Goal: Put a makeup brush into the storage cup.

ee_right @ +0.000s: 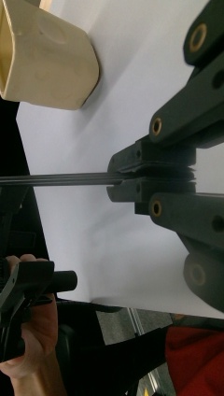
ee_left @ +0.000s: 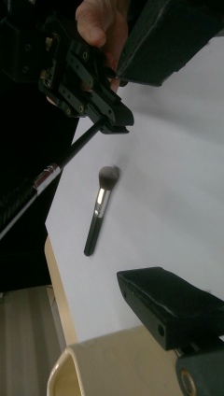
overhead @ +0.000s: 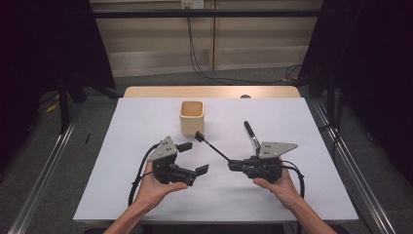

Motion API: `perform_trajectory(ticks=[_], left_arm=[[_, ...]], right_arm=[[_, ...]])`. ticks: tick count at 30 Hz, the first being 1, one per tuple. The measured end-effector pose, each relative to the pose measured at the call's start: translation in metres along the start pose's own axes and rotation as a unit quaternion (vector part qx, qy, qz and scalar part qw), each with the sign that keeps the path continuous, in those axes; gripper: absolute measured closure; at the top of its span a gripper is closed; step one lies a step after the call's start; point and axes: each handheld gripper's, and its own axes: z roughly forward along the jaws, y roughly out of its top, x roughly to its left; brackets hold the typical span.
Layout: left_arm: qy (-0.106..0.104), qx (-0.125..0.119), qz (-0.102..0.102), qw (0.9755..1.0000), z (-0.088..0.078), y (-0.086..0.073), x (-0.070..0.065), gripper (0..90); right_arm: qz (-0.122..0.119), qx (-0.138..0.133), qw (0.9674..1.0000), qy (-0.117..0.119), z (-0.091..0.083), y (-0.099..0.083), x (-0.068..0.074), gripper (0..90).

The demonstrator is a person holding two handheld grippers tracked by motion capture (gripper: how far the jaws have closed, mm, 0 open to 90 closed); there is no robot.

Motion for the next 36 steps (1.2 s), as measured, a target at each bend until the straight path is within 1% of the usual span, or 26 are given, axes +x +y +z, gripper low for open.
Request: perform_trajectory(ticks=[3, 5, 6, 7, 8, 10, 14, 15, 16, 18, 20, 22, 23, 24, 27, 29, 32, 34, 36], left_arm=[[-0.005, -0.004, 0.004, 1.0, 0.007, 0.004, -0.004, 9.8], [-0.003, -0.01, 0.007, 0.9999, 0.01, 0.005, -0.006, 16.6], [-0.002, -0.014, 0.003, 0.9999, 0.011, 0.006, -0.006, 19.3], [-0.007, -0.015, -0.002, 0.9999, 0.013, 0.007, -0.005, 21.0], [-0.007, -0.017, -0.004, 0.9998, 0.014, 0.008, -0.005, 23.7], [-0.012, -0.017, -0.006, 0.9998, 0.016, 0.01, -0.004, 29.4], [-0.008, -0.012, -0.008, 0.9999, 0.018, 0.01, -0.003, 38.6], [-0.008, -0.012, -0.01, 0.9998, 0.019, 0.01, -0.003, 42.6], [-0.012, -0.014, -0.012, 0.9998, 0.019, 0.011, -0.003, 43.3], [-0.011, -0.015, -0.013, 0.9997, 0.02, 0.011, -0.004, 47.4], [-0.013, -0.022, -0.019, 0.9995, 0.019, 0.012, -0.003, 50.8], [-0.008, -0.026, -0.023, 0.9994, 0.017, 0.012, -0.002, 55.2], [-0.013, -0.029, -0.026, 0.9992, 0.016, 0.012, -0.001, 58.6], [-0.012, -0.033, -0.029, 0.999, 0.016, 0.012, 0.0, 62.3], [-0.018, -0.036, -0.031, 0.9987, 0.016, 0.012, 0.0, 65.8], [-0.027, -0.038, -0.038, 0.9982, 0.017, 0.011, 0.001, 67.6], [-0.031, -0.038, -0.042, 0.9979, 0.017, 0.011, 0.001, 68.9], [-0.038, -0.039, -0.048, 0.9974, 0.017, 0.011, 0.001, 70.6], [-0.039, -0.042, -0.052, 0.997, 0.017, 0.012, 0.001, 71.8]], right_arm=[[0.0, 0.001, 1.0, 0.001, 0.0, 0.0, 0.0, 86.4], [0.001, 0.0, 1.0, 0.003, 0.001, -0.001, 0.0, 86.4], [0.001, 0.0, 1.0, 0.004, 0.001, -0.001, 0.001, 86.4], [0.0, 0.001, 1.0, 0.003, 0.001, -0.001, 0.001, 86.4], [0.0, 0.002, 1.0, 0.004, 0.001, -0.001, 0.001, 86.4], [-0.001, 0.004, 1.0, 0.003, 0.002, -0.001, 0.001, 86.4], [0.0, 0.004, 1.0, 0.005, 0.002, -0.001, 0.0, 86.4], [0.0, 0.003, 1.0, 0.005, 0.002, -0.002, 0.0, 86.4], [0.0, 0.004, 1.0, 0.005, 0.002, -0.002, 0.0, 86.4], [0.0, 0.007, 1.0, 0.005, 0.003, -0.003, 0.0, 86.4], [0.0, 0.009, 0.9999, 0.007, 0.004, -0.004, 0.0, 86.4], [0.001, 0.009, 0.9999, 0.008, 0.005, -0.005, 0.0, 86.4], [0.001, 0.009, 0.9999, 0.009, 0.005, -0.005, 0.0, 86.4], [0.0, 0.01, 0.9999, 0.008, 0.005, -0.005, 0.0, 86.4], [0.0, 0.011, 0.9999, 0.01, 0.006, -0.005, 0.0, 86.4], [-0.001, 0.012, 0.9999, 0.011, 0.007, -0.006, 0.0, 86.4], [-0.004, 0.016, 0.9998, 0.011, 0.008, -0.007, 0.001, 86.4], [-0.003, 0.018, 0.9997, 0.013, 0.008, -0.008, 0.001, 86.4], [-0.002, 0.019, 0.9997, 0.014, 0.009, -0.008, 0.001, 86.4]])
